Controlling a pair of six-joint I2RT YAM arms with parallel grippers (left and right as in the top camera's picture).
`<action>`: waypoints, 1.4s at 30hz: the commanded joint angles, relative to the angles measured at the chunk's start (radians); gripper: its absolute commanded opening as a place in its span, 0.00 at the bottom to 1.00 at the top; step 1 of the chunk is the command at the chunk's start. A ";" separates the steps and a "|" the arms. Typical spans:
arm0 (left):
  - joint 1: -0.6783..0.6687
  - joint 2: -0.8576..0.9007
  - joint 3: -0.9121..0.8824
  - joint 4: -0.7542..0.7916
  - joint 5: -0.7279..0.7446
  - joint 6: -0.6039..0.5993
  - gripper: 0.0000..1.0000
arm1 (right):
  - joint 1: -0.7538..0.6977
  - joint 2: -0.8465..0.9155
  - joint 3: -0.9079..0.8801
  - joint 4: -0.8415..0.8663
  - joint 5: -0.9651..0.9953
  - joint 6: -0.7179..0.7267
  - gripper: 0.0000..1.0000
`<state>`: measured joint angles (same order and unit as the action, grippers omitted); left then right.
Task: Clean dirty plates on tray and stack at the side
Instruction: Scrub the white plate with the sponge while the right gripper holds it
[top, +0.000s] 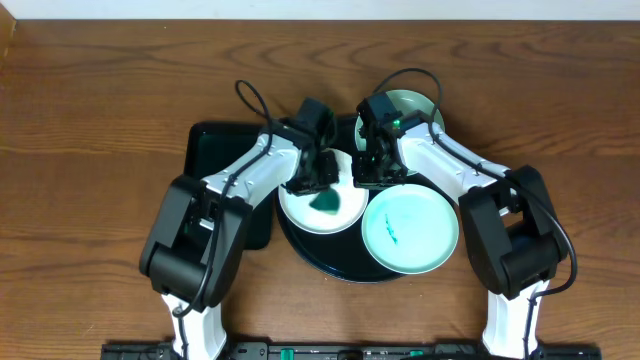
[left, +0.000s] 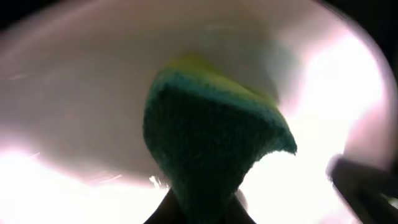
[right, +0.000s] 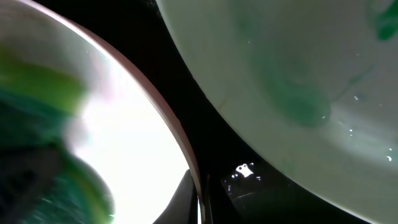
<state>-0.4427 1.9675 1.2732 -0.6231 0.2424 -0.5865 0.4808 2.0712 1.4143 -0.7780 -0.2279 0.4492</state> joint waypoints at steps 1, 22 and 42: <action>0.020 0.005 0.022 -0.104 -0.256 -0.138 0.07 | 0.006 0.042 -0.017 0.002 -0.008 0.025 0.01; -0.021 0.006 0.026 0.023 -0.263 0.083 0.07 | -0.002 0.042 -0.021 0.002 -0.010 0.026 0.01; -0.021 0.018 0.006 0.000 0.148 0.194 0.07 | -0.003 0.042 -0.023 0.002 -0.016 0.026 0.01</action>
<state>-0.4625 1.9682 1.2877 -0.6598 0.3916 -0.4328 0.4744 2.0720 1.4117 -0.7746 -0.2512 0.4564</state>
